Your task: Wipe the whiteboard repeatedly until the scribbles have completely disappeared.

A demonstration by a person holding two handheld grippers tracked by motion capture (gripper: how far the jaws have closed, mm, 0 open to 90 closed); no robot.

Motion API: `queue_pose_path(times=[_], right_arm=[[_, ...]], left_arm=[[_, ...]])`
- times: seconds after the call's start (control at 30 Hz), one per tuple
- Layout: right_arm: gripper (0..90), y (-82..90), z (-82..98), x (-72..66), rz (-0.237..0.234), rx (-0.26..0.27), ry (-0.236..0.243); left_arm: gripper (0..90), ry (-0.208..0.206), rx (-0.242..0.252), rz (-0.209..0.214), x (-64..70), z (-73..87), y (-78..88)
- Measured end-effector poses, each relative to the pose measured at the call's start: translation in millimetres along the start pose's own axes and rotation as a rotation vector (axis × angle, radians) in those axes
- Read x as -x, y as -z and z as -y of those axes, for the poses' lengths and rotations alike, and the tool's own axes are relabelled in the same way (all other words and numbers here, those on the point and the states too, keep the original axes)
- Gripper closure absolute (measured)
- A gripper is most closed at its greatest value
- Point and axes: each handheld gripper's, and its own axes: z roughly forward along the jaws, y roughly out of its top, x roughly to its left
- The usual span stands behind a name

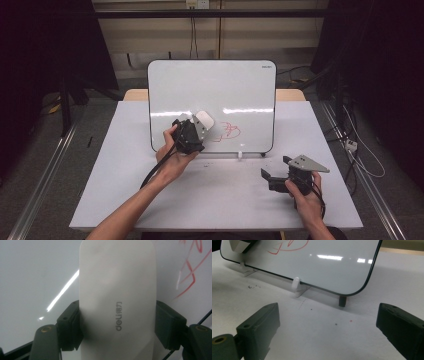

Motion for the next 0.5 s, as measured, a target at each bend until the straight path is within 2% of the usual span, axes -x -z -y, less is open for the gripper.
queue_pose_path(times=[0.23,0.33,0.4,0.5], right_arm=[[5.0,0.5,-0.1,-0.1,-0.009,0.006,0.002],[5.3,0.4,-0.2,-0.3,-0.011,0.006,0.005],[5.3,0.3,-0.2,-0.9,-0.012,0.007,0.005],[5.3,0.0,-0.3,-1.1,-0.013,0.011,0.002]], left_arm=[[31.1,-0.014,0.007,0.002,8.2,-14.7,-4.6],[31.1,-0.023,0.006,-0.001,8.8,-15.4,-5.3],[31.0,-0.040,0.009,-0.008,11.3,-15.3,-5.3],[31.1,-0.066,0.016,0.009,20.1,-16.4,-7.1]])
